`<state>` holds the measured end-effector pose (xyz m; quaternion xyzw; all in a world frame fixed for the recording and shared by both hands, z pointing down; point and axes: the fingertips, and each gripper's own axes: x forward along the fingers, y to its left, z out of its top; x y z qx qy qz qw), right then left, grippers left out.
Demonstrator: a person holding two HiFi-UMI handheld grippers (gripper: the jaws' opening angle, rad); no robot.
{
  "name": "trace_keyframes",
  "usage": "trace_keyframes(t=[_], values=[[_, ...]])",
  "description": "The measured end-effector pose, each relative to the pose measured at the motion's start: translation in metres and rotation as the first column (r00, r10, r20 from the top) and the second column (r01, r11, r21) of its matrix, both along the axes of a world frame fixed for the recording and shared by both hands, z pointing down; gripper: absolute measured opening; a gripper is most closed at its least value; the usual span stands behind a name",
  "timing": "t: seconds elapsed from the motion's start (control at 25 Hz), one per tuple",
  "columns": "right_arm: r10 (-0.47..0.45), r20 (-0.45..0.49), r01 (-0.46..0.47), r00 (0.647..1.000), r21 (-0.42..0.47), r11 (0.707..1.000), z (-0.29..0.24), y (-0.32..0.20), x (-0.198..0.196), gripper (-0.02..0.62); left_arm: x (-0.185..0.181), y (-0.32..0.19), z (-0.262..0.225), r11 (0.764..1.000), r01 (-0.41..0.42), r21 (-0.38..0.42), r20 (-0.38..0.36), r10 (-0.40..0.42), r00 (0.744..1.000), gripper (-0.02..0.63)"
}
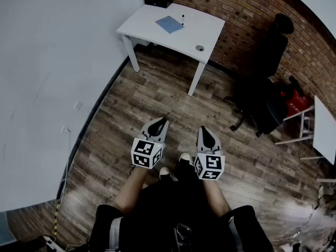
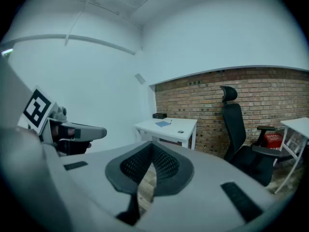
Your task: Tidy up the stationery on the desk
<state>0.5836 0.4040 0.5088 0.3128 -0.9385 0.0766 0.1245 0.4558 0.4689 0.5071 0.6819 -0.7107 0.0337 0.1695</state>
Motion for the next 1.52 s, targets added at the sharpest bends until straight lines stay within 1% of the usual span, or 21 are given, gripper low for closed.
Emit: trace_keyframes(t=[0.2, 0.28, 0.52, 0.68, 0.88, 1.12, 1.52], values=[[0.009, 0.046, -0.008, 0.999, -0.011, 1.0, -0.006, 0.027, 0.009, 0.025, 0.006, 0.035, 0.0, 1.0, 0.006, -0.003, -0.006, -0.006, 1.0, 0.041], [0.019, 0.043, -0.019, 0.999, -0.017, 1.0, -0.005, 0.031, 0.012, 0.025, 0.008, 0.043, 0.001, 1.0, 0.007, -0.006, -0.006, -0.007, 1.0, 0.041], [0.04, 0.022, -0.041, 0.999, 0.006, 0.999, -0.002, 0.036, 0.013, 0.025, 0.005, 0.054, 0.0, 1.0, 0.011, 0.003, 0.007, -0.011, 1.0, 0.041], [0.053, 0.03, -0.054, 0.998, 0.041, 0.998, -0.005, 0.041, 0.01, 0.025, 0.001, 0.063, 0.0, 1.0, 0.018, 0.006, 0.008, -0.018, 1.0, 0.041], [0.025, 0.03, -0.026, 0.999, 0.057, 0.998, -0.011, 0.049, 0.004, 0.025, 0.001, 0.069, 0.001, 1.0, 0.02, 0.004, 0.004, -0.02, 1.0, 0.041], [0.015, 0.031, -0.017, 0.999, 0.043, 0.999, -0.01, 0.054, 0.001, 0.025, -0.002, 0.073, -0.002, 1.0, 0.014, 0.009, 0.013, -0.014, 1.0, 0.041], [0.046, 0.022, -0.046, 0.999, -0.004, 0.999, 0.002, 0.05, 0.004, 0.025, -0.005, 0.062, 0.004, 1.0, -0.01, -0.005, 0.018, 0.01, 1.0, 0.041]])
